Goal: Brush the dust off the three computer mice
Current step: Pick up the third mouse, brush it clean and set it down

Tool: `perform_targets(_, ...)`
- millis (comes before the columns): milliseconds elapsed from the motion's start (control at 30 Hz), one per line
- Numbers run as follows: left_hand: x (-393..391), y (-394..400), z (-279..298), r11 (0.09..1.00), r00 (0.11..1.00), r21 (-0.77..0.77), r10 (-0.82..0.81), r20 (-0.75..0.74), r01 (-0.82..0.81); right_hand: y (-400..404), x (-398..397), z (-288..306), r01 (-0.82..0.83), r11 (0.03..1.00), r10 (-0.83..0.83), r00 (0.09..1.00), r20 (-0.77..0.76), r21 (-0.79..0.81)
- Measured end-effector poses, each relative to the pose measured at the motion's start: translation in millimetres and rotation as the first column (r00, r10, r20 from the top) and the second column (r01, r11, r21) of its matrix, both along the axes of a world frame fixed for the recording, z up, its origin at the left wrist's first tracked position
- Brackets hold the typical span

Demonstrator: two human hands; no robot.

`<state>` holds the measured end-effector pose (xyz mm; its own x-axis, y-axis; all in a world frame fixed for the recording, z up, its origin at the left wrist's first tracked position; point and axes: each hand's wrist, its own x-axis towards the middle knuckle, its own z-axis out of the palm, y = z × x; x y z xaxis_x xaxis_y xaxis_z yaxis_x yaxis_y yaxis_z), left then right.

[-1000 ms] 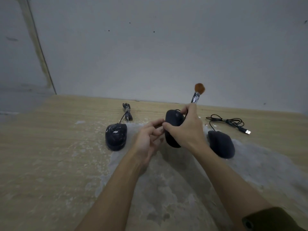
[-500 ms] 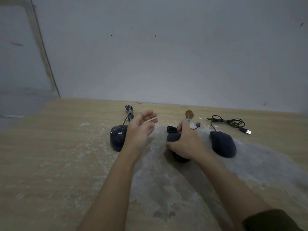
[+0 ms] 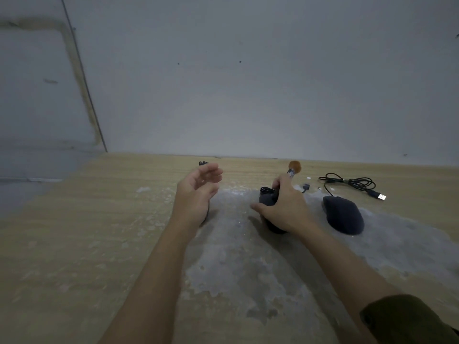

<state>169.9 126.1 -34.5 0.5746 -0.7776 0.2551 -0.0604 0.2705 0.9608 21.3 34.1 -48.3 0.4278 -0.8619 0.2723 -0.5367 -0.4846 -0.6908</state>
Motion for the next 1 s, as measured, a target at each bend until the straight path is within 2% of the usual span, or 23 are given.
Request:
perform_targets(100, 23.2, 19.3, 0.8, 0.997, 0.985, 0.041, 0.052, 0.165, -0.06, 9.9, 10.3, 1.6, -0.041, 0.987, 0.054, 0.995, 0.084, -0.158)
perform_targets(200, 44.7, 36.4, -8.5, 0.985, 0.978, 0.076, 0.141, 0.154, -0.154, 21.8, 30.5, 0.9, -0.135, 0.972, 0.16, 0.98, 0.12, -0.191)
perform_targets(333, 54.8, 42.1, -25.4, 0.969, 0.967, 0.121, 0.229, -0.109, -0.216, 35.1, 62.3, -9.9, -0.249, 0.959, 0.265, 0.957, 0.118, -0.132)
perform_targets(500, 55.7, 30.2, -34.9, 0.985, 0.909, 0.148, 0.136, -0.394, -0.083, 50.8, 91.8, -20.5, -0.223, 0.974, 0.227, 0.964, 0.141, -0.043)
perform_targets(700, 57.4, 25.8, -32.1, 0.992, 0.83, 0.122, 0.055, -0.555, 0.016, 58.5, 113.4, -18.9, -0.169, 0.983, 0.176, 0.978, 0.115, -0.075)
perform_targets(867, 54.2, 25.3, -31.5, 0.996, 0.808, 0.083, 0.033, -0.588, 0.02, 61.8, 118.7, -20.4, -0.083, 0.994, 0.097, 0.975, 0.199, -0.076)
perform_targets(1000, 55.7, 24.9, -31.4, 0.999, 0.707, 0.019, -0.014, -0.707, 0.04, 64.1, 111.5, -17.7, -0.042, 0.997, 0.057, 0.964, 0.258, -0.066)
